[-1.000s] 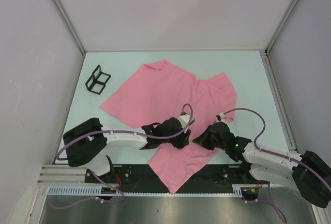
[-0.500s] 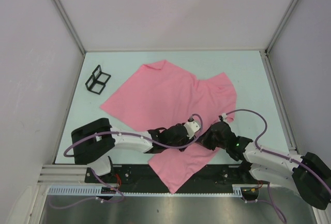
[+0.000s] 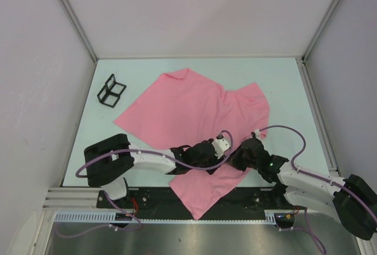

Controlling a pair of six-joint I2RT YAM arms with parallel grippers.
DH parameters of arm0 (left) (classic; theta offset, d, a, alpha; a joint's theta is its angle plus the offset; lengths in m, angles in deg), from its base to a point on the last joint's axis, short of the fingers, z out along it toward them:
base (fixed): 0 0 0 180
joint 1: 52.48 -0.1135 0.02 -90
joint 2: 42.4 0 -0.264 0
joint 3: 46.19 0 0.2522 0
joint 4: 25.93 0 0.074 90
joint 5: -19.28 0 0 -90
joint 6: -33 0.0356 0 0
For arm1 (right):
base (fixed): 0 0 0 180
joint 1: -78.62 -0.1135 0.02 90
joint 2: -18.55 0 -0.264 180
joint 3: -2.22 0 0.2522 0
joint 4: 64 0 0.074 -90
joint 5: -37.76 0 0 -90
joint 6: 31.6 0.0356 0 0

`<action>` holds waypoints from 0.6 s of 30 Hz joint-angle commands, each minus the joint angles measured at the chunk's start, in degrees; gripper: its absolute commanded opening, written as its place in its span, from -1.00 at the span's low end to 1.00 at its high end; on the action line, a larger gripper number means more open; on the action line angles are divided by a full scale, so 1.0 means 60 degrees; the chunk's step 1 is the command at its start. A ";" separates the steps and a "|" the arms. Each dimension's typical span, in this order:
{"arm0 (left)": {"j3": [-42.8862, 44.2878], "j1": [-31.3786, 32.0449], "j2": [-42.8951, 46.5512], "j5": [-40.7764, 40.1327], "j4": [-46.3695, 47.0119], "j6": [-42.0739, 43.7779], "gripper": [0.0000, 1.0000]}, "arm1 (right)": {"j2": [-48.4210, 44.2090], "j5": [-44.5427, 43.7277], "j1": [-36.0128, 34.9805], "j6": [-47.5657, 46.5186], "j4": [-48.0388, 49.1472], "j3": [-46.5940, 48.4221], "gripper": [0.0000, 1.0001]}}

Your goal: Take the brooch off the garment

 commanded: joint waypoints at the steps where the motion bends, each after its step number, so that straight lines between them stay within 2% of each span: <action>1: 0.0054 0.0126 0.0112 0.0346 0.0640 0.0130 0.24 | -0.0097 -0.0161 0.0064 0.0287 -0.0074 -0.0155 -1.00; 9: 0.0214 0.0141 -0.0179 0.0054 0.0568 0.0188 0.20 | -0.0375 0.0000 0.0094 0.0521 0.0073 -0.0331 -1.00; 12: 0.0376 0.0126 -0.0312 -0.0049 0.0451 0.0159 0.03 | -0.0448 0.0073 0.0123 0.0550 0.0131 -0.0389 -1.00; 13: 0.0405 0.0141 -0.0341 -0.0035 0.0450 0.0145 -0.10 | -0.0463 0.0103 0.0123 0.0579 0.0175 -0.0419 -1.00; 16: 0.0420 0.0126 -0.0356 -0.0108 0.0348 0.0115 -0.33 | -0.0522 0.0103 0.0123 0.0638 0.0219 -0.0492 -1.00; 18: 0.0405 0.0126 -0.0356 -0.0181 0.0304 0.0086 -0.42 | -0.0566 0.0088 0.0123 0.0624 0.0205 -0.0507 -0.97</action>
